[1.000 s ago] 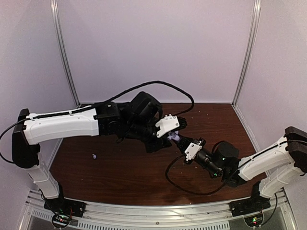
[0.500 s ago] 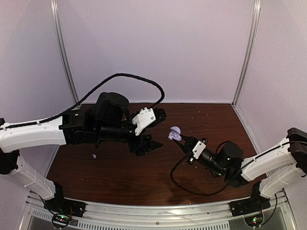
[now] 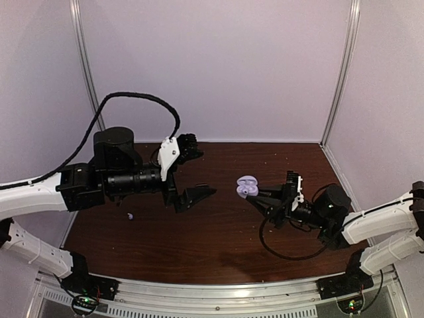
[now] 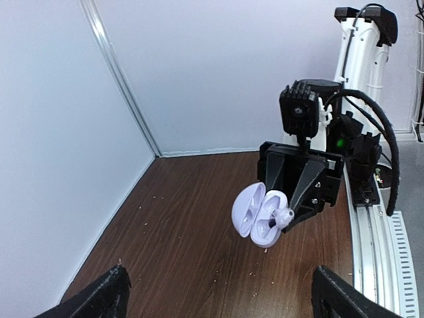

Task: Insert the wireless bluetooth earbuds into the charging case
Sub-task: Adjust the right earbud in the right side groove of the charging case.

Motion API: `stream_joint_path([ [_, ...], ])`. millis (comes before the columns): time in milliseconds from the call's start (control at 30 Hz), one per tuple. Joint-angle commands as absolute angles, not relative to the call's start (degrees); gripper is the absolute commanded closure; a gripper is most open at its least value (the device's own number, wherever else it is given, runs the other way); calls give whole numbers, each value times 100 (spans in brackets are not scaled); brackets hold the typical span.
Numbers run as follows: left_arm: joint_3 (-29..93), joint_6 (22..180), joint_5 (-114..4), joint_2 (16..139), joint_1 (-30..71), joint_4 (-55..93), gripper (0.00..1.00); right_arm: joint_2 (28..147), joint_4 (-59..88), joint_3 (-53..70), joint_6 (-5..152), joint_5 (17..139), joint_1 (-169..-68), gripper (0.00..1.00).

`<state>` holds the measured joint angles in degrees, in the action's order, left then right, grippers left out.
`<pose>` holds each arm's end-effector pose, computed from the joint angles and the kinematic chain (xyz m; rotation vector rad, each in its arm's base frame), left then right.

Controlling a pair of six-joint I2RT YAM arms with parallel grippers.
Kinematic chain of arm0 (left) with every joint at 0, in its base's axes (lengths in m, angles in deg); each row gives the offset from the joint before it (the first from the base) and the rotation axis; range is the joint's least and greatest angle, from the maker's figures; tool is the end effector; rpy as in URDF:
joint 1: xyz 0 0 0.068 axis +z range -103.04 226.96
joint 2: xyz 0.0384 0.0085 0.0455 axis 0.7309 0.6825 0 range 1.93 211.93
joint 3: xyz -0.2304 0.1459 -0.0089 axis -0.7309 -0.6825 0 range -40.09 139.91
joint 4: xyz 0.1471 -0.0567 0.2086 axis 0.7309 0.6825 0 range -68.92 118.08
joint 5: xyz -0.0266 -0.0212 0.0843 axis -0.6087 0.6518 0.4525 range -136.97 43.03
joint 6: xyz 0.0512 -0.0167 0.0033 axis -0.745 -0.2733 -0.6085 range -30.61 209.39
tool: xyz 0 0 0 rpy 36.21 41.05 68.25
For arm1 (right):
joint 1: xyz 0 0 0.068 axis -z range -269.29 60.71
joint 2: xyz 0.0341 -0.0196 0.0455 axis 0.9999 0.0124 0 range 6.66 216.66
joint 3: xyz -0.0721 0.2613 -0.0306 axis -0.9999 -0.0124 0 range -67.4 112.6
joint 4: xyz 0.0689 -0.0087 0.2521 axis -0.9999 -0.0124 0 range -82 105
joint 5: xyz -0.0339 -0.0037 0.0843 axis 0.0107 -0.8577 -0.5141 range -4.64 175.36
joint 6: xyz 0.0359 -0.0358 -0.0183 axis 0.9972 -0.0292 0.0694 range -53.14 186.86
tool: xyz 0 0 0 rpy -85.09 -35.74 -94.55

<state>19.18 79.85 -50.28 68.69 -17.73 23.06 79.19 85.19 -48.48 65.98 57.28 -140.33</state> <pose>0.1155 -0.2491 0.3656 1.1188 1.4057 -0.7502 0.1352 0.1935 0.2338 -0.9767 0.9939 1.0503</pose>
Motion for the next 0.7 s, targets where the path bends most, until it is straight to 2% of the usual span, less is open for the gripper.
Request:
stream_joint_path([
  [0, 2283, 7635, -6119, 7192, -1742, 2457, 3, 7809, 8385, -4612, 7816, 4144, -13939, 100],
  [200, 2365, 7632, -6505, 7340, -1748, 2279, 3, 7875, 8459, -4487, 8178, 3800, -13938, 100],
  [667, 2912, 7832, -6555, 8092, -1749, 2413, 3, 7818, 8105, -4411, 8036, 4053, -13943, 100],
])
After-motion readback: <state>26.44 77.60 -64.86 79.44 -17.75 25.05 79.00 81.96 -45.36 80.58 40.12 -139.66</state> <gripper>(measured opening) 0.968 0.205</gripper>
